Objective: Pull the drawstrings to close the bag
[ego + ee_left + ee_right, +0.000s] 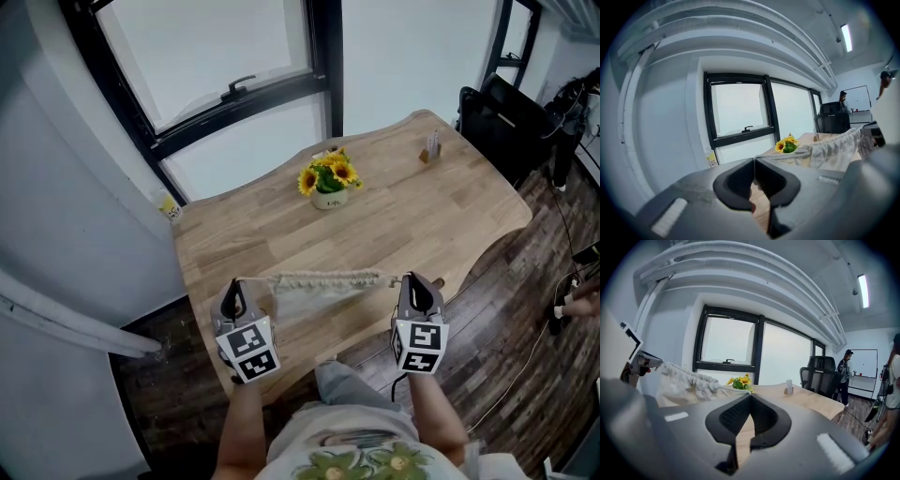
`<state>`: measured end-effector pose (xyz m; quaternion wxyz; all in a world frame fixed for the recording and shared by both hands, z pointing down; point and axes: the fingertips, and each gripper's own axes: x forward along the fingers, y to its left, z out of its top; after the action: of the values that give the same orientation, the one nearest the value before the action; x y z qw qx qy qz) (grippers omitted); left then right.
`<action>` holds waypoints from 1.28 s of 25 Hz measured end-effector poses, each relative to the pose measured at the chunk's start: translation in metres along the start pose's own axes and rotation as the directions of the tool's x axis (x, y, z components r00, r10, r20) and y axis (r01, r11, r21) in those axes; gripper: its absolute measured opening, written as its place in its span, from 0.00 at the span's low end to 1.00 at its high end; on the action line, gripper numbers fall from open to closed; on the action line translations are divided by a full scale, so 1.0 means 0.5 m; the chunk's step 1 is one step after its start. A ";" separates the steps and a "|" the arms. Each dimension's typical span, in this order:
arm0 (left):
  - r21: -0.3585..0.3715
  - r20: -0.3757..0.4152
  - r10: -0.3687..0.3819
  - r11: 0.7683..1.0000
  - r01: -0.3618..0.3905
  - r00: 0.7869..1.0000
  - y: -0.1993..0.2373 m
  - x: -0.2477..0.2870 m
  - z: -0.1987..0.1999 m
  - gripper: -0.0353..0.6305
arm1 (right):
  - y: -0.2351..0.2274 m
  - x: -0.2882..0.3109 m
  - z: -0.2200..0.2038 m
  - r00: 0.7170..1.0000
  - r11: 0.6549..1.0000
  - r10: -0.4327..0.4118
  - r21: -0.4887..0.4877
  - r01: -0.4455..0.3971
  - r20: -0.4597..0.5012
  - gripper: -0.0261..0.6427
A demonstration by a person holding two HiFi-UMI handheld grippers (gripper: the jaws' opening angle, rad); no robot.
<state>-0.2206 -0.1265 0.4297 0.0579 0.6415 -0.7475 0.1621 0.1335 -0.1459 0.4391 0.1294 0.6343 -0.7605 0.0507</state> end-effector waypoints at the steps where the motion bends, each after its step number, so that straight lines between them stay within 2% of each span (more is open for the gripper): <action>1: -0.001 0.001 0.002 1.000 -0.002 1.000 0.001 0.000 0.000 0.08 | -0.001 0.000 -0.001 1.000 1.000 -0.003 0.003 0.003 0.000 0.04; 16: -0.067 -0.003 0.028 0.997 -0.028 1.000 0.032 0.004 -0.007 0.08 | -0.040 0.000 -0.009 0.998 0.998 -0.055 0.036 0.055 -0.005 0.04; 23: -0.064 -0.006 0.036 0.997 -0.036 0.999 0.039 0.006 -0.010 0.08 | -0.054 0.000 -0.005 0.998 0.997 -0.067 0.031 0.067 0.000 0.04; 32: -0.080 -0.012 0.040 0.996 -0.040 0.999 0.048 0.010 -0.006 0.08 | -0.083 0.005 -0.013 0.996 0.990 -0.092 0.105 0.092 -0.006 0.04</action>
<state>-0.2451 -0.1271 0.4300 0.0841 0.6228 -0.7658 0.1366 0.1746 -0.1547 0.4422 0.0984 0.6747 -0.7266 0.0849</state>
